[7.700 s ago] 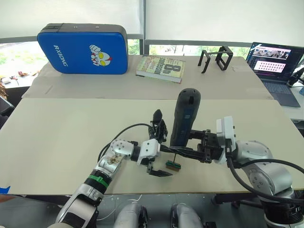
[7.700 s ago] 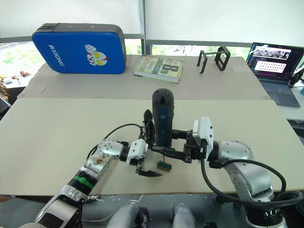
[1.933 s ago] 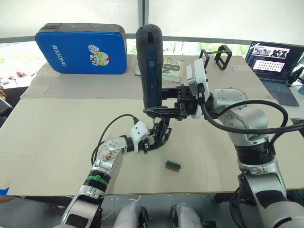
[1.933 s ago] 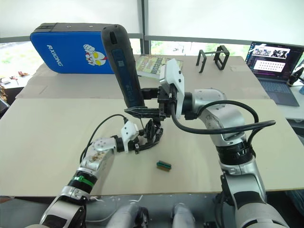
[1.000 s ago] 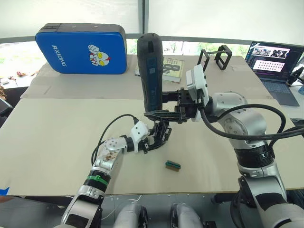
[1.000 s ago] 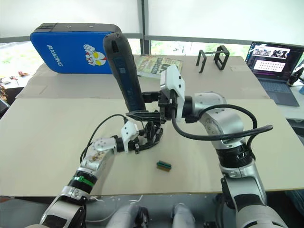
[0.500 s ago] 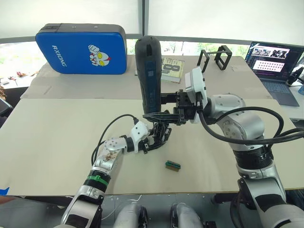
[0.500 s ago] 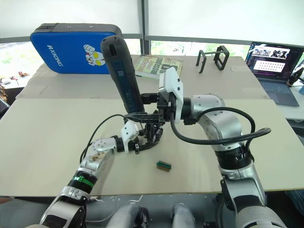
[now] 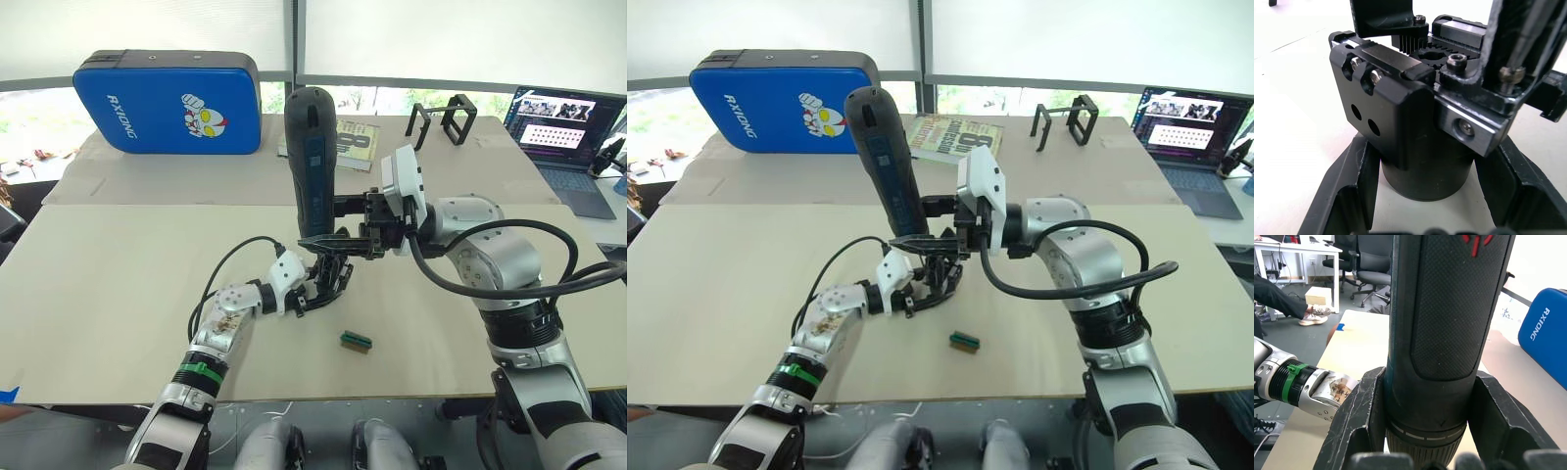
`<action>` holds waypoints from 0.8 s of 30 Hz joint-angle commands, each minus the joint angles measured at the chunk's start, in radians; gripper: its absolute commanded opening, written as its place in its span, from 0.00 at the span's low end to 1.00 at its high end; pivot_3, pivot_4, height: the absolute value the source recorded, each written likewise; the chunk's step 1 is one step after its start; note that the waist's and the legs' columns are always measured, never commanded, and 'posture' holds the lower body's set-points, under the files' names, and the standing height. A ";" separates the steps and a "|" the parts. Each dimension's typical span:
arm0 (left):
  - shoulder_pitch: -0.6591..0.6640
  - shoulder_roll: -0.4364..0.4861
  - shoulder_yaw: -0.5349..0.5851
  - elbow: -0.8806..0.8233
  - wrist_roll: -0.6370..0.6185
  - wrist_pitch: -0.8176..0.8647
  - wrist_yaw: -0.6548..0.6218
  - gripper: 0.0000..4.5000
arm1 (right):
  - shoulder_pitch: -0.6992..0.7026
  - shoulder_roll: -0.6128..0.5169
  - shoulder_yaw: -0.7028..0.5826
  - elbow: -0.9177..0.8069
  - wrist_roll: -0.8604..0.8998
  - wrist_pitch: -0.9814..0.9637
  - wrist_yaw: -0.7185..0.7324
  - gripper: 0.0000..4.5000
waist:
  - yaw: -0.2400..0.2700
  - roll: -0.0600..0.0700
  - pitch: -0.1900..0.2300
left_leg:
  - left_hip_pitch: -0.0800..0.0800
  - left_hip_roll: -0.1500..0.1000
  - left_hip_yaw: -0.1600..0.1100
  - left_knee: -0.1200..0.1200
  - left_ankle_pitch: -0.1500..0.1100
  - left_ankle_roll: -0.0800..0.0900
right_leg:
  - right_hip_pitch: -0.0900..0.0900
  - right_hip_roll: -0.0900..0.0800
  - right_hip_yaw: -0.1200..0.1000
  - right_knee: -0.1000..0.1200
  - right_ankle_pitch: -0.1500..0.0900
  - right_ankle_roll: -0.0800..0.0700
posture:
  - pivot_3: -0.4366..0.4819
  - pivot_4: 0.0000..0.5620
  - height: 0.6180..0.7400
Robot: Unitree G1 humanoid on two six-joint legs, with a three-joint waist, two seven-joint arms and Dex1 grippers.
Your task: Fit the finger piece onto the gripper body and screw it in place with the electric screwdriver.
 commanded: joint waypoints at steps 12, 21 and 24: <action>-0.013 -0.004 -0.007 -0.026 -0.010 -0.018 -0.014 0.51 | 0.041 -0.051 0.043 0.030 -0.051 0.060 0.001 0.43 | 0.000 0.000 -0.001 | 0.002 0.000 0.000 0.000 0.000 0.000 | 0.001 0.000 0.000 0.000 0.000 0.000 | 0.48 0.27 1.00; -0.009 -0.004 -0.008 -0.032 -0.010 -0.016 -0.013 0.51 | 0.041 -0.061 0.059 0.036 -0.054 0.084 0.004 0.43 | 0.000 0.000 -0.002 | 0.006 0.000 0.000 -0.002 -0.001 -0.001 | 0.003 -0.005 0.000 -0.001 0.000 -0.001 | 0.48 0.27 1.00; -0.009 -0.003 -0.007 -0.033 -0.011 -0.015 -0.012 0.51 | 0.039 -0.059 0.064 0.037 -0.055 0.087 0.001 0.43 | 0.000 0.000 -0.002 | 0.006 0.000 0.000 -0.002 -0.001 -0.001 | 0.003 -0.006 0.000 -0.001 0.000 -0.001 | 0.48 0.27 1.00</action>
